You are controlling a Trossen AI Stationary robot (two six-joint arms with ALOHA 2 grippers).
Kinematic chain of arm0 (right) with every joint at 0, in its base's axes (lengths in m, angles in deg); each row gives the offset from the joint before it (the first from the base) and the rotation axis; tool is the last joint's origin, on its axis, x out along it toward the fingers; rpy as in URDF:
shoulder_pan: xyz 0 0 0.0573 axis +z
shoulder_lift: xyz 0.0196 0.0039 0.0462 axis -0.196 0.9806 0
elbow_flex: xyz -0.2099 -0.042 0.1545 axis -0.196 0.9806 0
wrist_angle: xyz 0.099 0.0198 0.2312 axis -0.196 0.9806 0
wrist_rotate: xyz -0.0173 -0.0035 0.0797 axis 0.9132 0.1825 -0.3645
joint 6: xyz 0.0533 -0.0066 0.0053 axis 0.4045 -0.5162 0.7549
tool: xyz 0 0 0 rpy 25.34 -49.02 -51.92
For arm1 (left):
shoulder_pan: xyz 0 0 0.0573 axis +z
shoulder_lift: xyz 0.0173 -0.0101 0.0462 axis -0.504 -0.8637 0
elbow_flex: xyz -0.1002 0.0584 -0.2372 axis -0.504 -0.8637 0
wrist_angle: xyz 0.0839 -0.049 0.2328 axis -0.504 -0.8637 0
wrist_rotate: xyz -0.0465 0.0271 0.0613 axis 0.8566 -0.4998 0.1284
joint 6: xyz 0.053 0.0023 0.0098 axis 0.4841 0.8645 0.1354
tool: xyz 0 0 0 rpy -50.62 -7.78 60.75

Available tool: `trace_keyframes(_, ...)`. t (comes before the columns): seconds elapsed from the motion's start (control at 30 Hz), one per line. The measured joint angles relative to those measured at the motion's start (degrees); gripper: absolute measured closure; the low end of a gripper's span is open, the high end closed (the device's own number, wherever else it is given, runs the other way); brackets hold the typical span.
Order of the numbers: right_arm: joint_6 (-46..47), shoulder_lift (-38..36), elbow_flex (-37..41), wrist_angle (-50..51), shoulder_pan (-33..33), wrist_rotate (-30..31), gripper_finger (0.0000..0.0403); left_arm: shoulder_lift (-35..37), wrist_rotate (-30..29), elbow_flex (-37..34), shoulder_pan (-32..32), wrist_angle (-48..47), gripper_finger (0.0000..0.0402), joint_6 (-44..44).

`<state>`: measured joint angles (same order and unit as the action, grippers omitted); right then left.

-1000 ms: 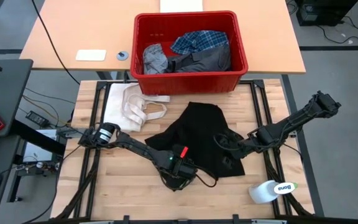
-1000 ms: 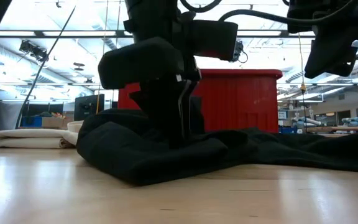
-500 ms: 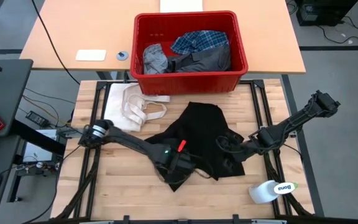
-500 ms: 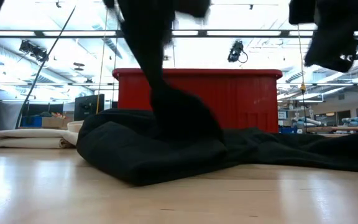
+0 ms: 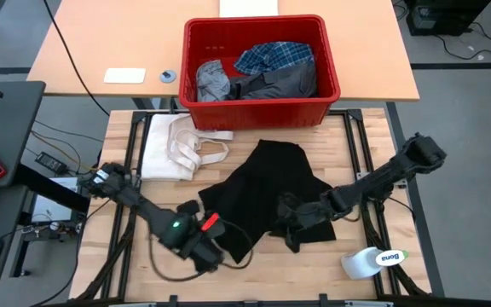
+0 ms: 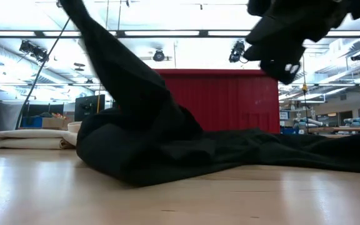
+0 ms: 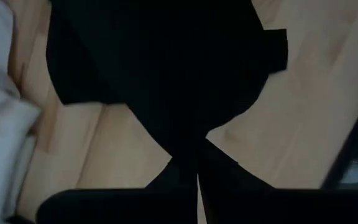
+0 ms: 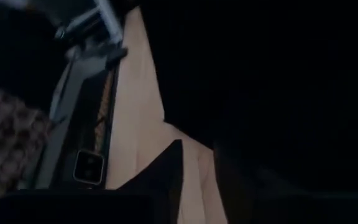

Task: Fold Laundry from Bin
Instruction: Fold the black shirt

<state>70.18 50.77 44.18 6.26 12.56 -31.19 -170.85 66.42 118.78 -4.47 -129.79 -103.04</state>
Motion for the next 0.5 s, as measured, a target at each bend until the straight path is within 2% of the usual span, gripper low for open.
trace_keyframes(0.2,-10.14,10.95,-8.50,1.78,-0.21,-1.19,0.0214,0.99,0.21,0.00,-4.63,-4.12,0.0399,-11.43)
trace_keyframes(0.33,-15.41,16.91,-13.46,1.81,-1.10,2.48,0.0160,0.99,0.42,0.00,-6.58,-4.03,0.0399,-14.92)
trace_keyframes(0.5,-24.02,22.63,-18.43,1.67,-1.69,3.34,0.0132,0.99,0.63,0.00,-7.01,-4.03,0.0393,-18.25)
